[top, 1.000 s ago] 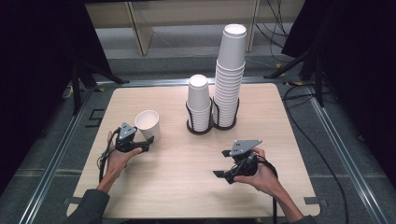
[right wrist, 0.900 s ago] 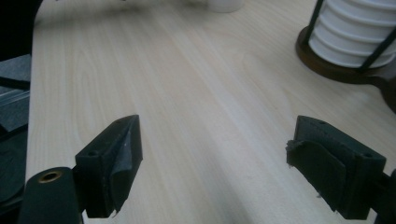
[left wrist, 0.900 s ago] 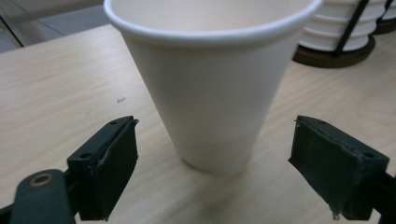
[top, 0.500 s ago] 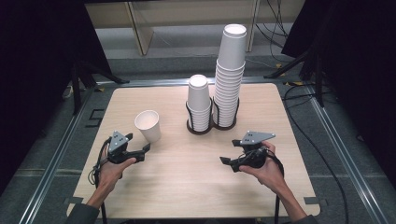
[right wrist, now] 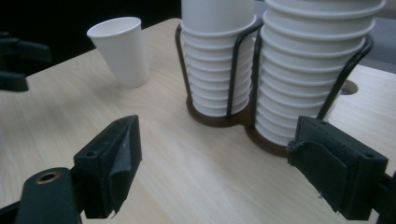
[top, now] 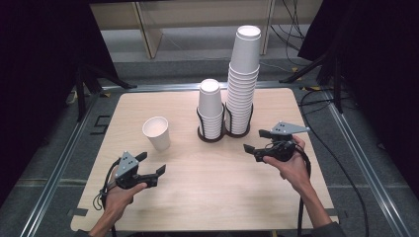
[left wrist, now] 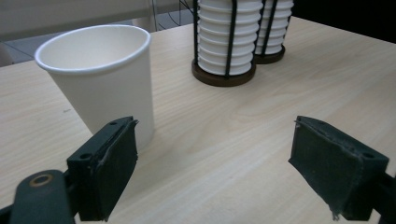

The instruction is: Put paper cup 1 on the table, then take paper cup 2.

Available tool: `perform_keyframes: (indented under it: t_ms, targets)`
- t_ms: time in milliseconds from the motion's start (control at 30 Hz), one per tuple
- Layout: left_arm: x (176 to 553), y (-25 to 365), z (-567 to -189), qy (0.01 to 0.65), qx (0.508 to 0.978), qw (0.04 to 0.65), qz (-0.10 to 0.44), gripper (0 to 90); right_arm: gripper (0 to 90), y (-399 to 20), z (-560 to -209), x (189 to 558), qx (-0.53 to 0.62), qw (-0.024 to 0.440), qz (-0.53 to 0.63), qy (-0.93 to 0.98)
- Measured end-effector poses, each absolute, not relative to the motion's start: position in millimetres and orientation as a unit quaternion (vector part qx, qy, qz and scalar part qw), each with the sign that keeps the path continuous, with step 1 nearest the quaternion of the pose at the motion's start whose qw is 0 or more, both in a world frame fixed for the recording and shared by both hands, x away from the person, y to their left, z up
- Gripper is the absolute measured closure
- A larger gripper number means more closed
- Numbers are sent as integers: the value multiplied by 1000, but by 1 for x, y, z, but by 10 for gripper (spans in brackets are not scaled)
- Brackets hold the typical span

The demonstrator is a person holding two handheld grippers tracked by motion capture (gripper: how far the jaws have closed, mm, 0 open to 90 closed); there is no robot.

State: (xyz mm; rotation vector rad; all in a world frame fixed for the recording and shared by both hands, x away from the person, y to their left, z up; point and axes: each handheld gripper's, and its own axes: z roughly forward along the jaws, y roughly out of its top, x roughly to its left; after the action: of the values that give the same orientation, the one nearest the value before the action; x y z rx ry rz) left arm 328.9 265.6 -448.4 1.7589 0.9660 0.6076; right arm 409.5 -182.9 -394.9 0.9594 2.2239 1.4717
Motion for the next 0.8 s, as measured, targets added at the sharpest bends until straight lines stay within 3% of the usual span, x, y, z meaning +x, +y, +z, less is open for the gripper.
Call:
perform_keyframes:
  t_ms: [367,800]
  targets:
    - [307,259,-459,396,728,510,231,141,157,-192,-381,429,355,153,540,747]
    - [300,250,-461,382,736,509,229,141,155,-196,-337,456,361,171,574,715]
